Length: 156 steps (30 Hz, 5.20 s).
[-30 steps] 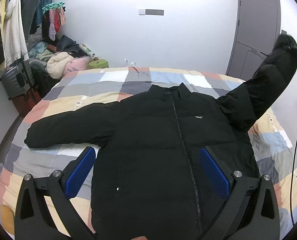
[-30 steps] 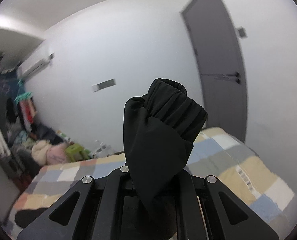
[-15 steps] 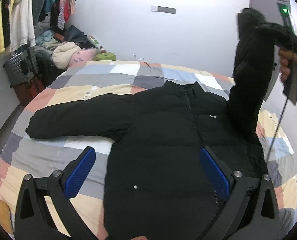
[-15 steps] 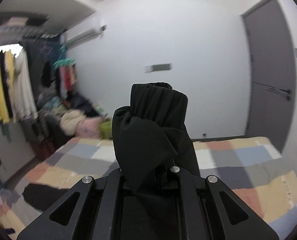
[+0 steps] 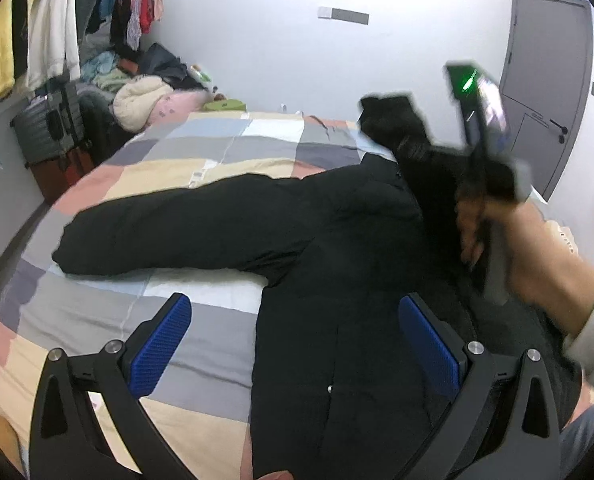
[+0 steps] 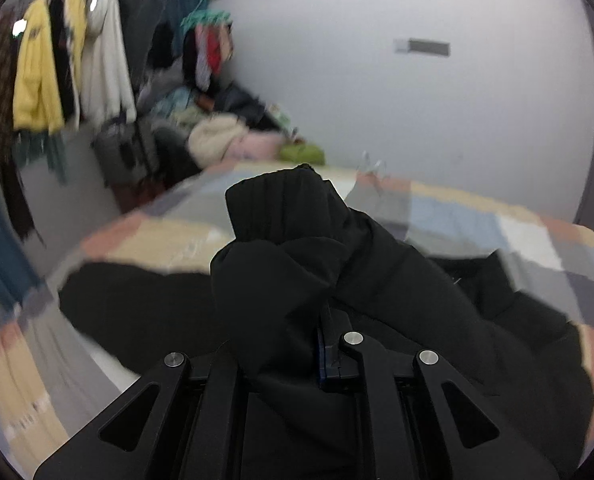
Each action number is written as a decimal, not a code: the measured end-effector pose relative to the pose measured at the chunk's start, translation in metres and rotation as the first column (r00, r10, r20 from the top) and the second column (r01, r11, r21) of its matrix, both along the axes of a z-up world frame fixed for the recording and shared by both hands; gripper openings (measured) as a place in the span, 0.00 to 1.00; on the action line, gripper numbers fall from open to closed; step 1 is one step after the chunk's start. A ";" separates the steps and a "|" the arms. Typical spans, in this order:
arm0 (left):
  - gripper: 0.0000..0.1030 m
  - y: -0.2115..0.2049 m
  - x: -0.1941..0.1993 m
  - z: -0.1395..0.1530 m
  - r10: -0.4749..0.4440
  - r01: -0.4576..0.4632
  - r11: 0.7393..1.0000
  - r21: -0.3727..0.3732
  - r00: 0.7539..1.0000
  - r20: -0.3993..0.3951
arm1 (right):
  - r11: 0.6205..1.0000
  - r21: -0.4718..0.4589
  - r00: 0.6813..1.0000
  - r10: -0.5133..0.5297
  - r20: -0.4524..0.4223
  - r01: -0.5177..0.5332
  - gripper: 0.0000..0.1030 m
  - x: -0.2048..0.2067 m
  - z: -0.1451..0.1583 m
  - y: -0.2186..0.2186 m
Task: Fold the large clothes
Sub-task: 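Lay the sleeve across the jacket body with the right gripper, then open the right gripper and withdraw it from the folded sleeve, then grasp the other sleeve cuff with the left gripper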
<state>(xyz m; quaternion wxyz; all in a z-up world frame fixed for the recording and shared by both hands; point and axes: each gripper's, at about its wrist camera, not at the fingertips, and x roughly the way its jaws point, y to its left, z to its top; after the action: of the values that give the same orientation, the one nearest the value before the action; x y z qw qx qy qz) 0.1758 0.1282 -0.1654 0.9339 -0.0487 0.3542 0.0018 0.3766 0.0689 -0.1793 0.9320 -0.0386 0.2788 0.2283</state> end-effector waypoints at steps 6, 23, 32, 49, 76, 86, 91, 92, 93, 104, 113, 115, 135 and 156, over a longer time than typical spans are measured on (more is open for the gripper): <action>1.00 0.003 0.018 -0.018 -0.032 0.030 0.999 -0.042 0.999 -0.041 | 0.995 -0.095 0.996 0.017 -0.084 -0.025 0.10 0.014 -0.063 0.032; 1.00 0.000 0.022 -0.015 -0.009 0.003 0.996 -0.091 0.997 -0.074 | 0.992 -0.056 0.992 0.105 -0.067 -0.109 0.68 -0.011 -0.040 0.023; 1.00 -0.031 -0.008 0.017 -0.035 0.036 0.994 -0.099 0.999 0.011 | 1.000 -0.024 0.999 0.009 0.047 -0.008 0.68 -0.048 0.028 -0.054; 1.00 -0.106 -0.031 0.038 -0.131 0.137 0.986 -0.093 0.990 0.059 | 0.938 0.100 0.944 -0.328 -0.045 0.331 0.69 -0.117 -0.010 -0.271; 1.00 -0.148 -0.022 0.024 -0.093 0.093 0.994 -0.056 0.996 0.010 | 0.928 -0.182 0.929 -0.349 -0.122 0.324 0.20 -0.081 -0.102 -0.278; 1.00 -0.138 -0.015 0.016 -0.084 0.084 0.995 -0.056 0.996 -0.002 | 0.891 -0.074 0.889 -0.453 -0.063 0.449 0.17 -0.076 -0.084 -0.308; 1.00 -0.131 -0.014 0.012 -0.075 0.074 0.995 -0.063 0.997 -0.014 | 0.875 -0.078 0.869 -0.484 -0.106 0.478 0.17 -0.068 -0.092 -0.317; 1.00 -0.130 -0.014 0.012 -0.074 0.073 0.995 -0.064 0.997 -0.017 | 0.876 -0.079 0.869 -0.481 -0.112 0.475 0.17 -0.069 -0.092 -0.317; 1.00 -0.128 -0.016 0.013 -0.073 0.072 0.995 -0.064 0.997 -0.016 | 0.878 -0.073 0.869 -0.478 -0.127 0.473 0.18 -0.070 -0.091 -0.317; 1.00 -0.122 -0.039 0.039 -0.080 0.082 0.995 -0.065 0.996 0.029 | 0.918 0.044 0.913 -0.385 -0.137 0.394 0.43 -0.135 -0.030 -0.287; 1.00 -0.112 -0.071 0.064 -0.097 0.101 0.994 -0.043 0.991 0.095 | 0.958 0.056 0.958 -0.284 0.037 0.282 0.47 -0.230 0.048 -0.235; 1.00 -0.106 -0.081 0.070 -0.098 0.103 0.994 -0.046 0.989 0.112 | 0.963 0.066 0.963 -0.265 0.052 0.261 0.47 -0.251 0.060 -0.225; 1.00 -0.008 -0.112 0.102 0.036 -0.037 0.999 0.002 0.970 0.239 | 0.939 0.166 0.947 -0.315 0.068 0.301 0.54 -0.365 0.083 -0.196; 1.00 0.252 0.042 -0.075 0.294 -0.288 0.829 -0.480 0.953 -0.065 | 0.895 0.090 0.898 -0.440 0.008 0.438 0.83 -0.331 0.021 -0.168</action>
<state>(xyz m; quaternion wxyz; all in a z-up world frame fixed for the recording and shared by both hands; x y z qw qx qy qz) 0.2179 0.3800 -0.2409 0.8826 -0.3340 0.3262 0.0552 0.0457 -0.0993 -0.1584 0.9642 0.0621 0.2569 0.0235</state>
